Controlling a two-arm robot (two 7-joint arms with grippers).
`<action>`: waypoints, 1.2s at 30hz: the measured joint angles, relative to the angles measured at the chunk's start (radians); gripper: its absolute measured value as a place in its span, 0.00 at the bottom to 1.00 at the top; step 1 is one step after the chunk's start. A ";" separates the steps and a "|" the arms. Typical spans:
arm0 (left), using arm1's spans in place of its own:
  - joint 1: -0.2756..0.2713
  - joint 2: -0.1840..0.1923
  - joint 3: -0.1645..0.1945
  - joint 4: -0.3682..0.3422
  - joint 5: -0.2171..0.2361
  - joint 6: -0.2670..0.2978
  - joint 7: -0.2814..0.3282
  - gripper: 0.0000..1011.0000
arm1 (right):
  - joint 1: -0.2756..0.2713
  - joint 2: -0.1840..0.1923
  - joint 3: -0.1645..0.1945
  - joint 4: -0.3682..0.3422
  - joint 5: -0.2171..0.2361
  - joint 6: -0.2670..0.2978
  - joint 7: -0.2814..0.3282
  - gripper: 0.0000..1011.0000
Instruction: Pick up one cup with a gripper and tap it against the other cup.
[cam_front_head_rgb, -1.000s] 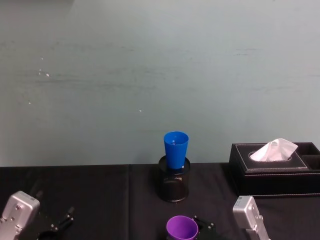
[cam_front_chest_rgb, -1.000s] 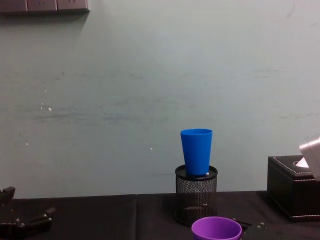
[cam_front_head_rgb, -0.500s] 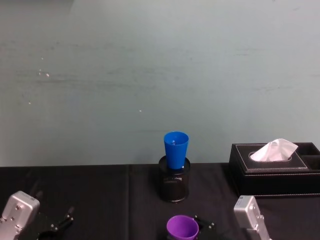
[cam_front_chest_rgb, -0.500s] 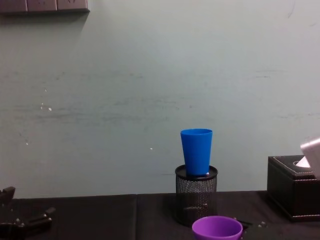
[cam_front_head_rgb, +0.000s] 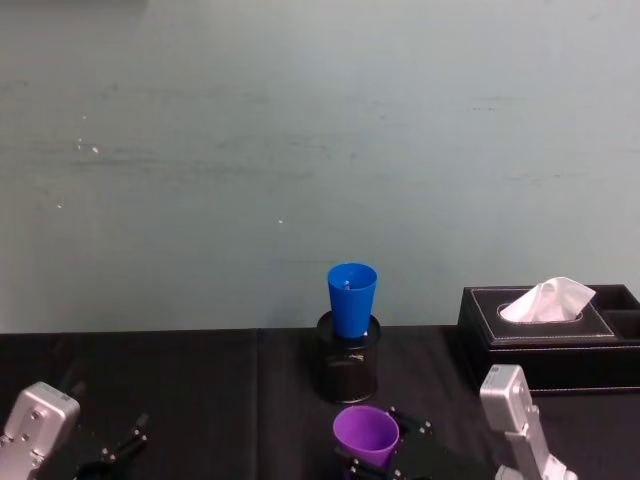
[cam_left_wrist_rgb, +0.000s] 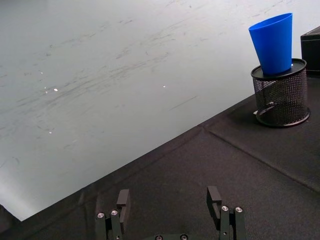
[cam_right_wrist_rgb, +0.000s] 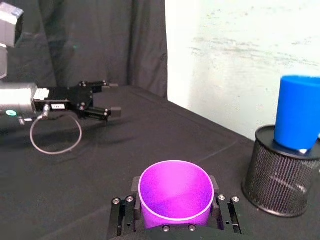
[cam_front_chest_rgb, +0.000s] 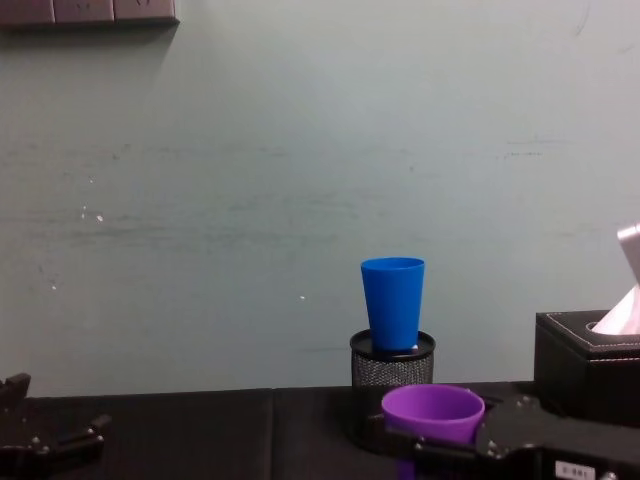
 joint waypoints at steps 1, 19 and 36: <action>0.000 0.000 0.000 0.000 0.000 0.000 0.000 0.99 | 0.000 0.002 0.000 -0.007 0.002 0.005 0.000 0.74; 0.000 0.000 0.000 0.000 0.000 0.000 0.000 0.99 | 0.045 0.070 0.016 -0.152 0.096 0.166 0.001 0.74; 0.000 0.000 0.000 0.000 0.000 0.000 0.000 0.99 | 0.080 0.099 -0.015 -0.179 0.138 0.208 -0.001 0.74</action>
